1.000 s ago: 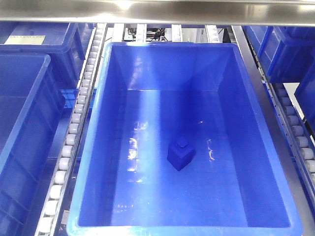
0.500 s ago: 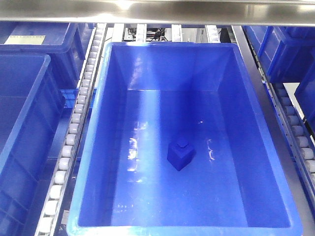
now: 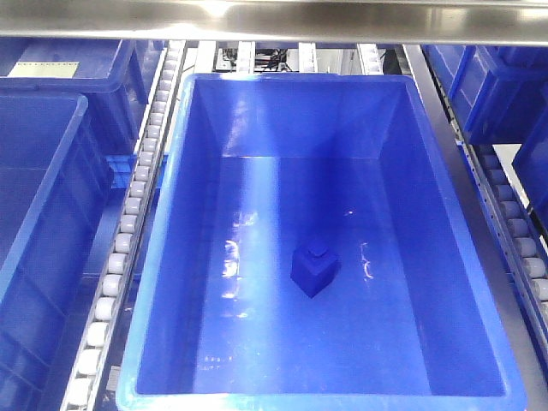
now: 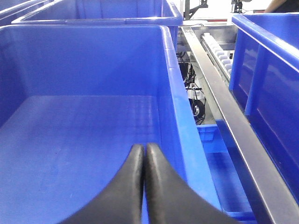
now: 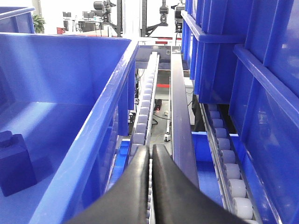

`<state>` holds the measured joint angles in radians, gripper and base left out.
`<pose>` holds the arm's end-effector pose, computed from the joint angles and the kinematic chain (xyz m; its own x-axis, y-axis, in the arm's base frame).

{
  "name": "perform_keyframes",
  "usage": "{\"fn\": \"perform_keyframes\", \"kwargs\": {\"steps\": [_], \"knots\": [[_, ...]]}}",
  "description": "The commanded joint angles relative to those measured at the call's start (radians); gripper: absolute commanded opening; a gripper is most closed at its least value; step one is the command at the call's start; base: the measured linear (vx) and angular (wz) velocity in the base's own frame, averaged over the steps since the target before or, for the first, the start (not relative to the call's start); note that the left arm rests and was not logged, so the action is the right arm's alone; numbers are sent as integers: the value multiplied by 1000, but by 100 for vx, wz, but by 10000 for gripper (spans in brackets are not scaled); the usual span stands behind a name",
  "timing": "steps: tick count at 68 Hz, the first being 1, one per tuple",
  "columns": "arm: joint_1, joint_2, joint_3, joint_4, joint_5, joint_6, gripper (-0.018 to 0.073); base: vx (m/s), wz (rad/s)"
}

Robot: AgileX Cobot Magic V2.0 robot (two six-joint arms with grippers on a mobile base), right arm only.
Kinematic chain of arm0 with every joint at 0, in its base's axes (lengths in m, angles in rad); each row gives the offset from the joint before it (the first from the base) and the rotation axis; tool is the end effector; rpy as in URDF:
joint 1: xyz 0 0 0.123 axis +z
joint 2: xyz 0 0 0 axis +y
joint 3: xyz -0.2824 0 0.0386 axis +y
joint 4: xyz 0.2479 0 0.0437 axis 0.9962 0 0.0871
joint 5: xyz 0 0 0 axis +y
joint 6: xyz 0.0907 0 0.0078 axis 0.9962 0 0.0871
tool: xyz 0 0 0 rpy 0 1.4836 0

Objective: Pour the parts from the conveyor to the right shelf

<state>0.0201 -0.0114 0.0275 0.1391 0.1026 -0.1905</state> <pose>0.0567 0.0025 0.1952 -0.0287 -0.0527 -0.9982 -0.0358 0.9980 -0.0516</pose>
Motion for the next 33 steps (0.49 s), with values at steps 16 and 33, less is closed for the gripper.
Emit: {"fn": "perform_keyframes", "kwargs": {"steps": [16, 33], "knots": [[-1, -18, 1, 2, -81, -9, -11, 0, 0], [-1, -18, 1, 2, -81, -9, -11, 0, 0]]}}
